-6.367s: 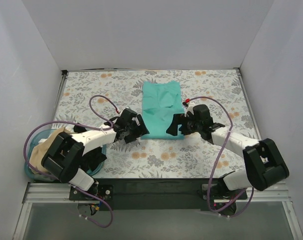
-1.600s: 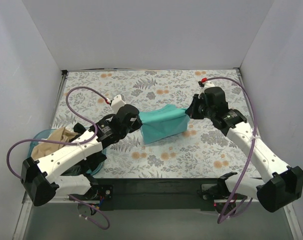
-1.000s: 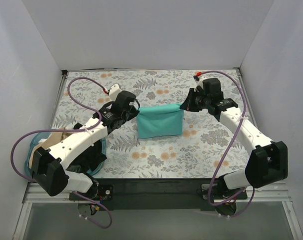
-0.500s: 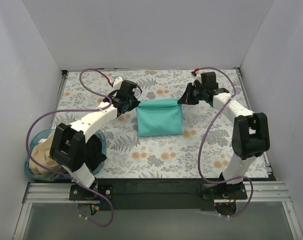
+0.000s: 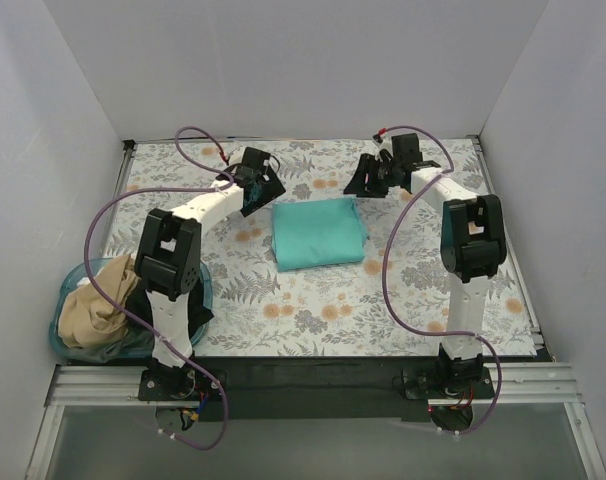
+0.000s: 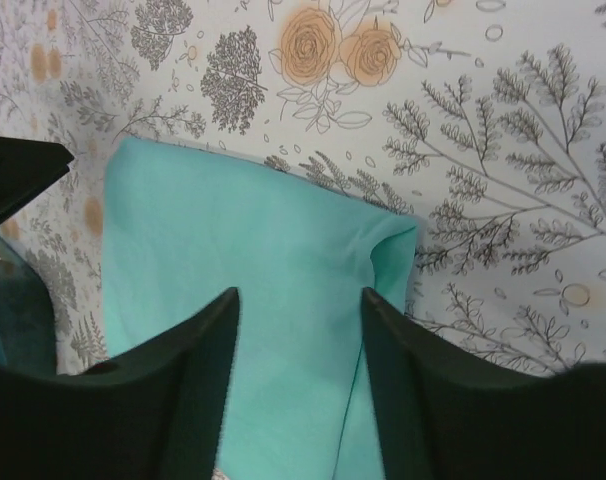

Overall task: Fold and stack the t-shirts
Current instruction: Fold the tshirt

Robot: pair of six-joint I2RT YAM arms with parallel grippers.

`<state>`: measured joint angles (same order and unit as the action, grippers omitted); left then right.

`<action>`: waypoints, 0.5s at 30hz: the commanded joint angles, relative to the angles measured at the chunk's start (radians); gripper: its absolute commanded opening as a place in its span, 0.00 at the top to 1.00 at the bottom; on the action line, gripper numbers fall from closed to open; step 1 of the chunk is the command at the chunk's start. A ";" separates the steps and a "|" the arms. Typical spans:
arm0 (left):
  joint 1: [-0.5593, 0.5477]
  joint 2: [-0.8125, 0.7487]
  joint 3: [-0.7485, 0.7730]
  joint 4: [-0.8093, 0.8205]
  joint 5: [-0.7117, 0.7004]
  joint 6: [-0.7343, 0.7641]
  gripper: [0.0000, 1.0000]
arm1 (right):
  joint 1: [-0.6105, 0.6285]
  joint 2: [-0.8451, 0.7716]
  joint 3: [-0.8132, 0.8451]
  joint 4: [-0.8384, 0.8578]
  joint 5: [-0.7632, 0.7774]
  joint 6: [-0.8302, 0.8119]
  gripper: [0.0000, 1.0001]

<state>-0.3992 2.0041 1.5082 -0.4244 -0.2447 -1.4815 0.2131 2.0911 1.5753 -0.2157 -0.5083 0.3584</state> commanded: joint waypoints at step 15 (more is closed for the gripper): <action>-0.081 -0.312 -0.284 0.130 0.226 -0.051 0.08 | 0.132 -0.427 -0.440 0.128 -0.007 -0.026 0.02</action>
<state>-0.4465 1.7332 1.2995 -0.3576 -0.0837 -1.4960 0.3042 1.7031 1.2404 -0.1921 -0.5098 0.3168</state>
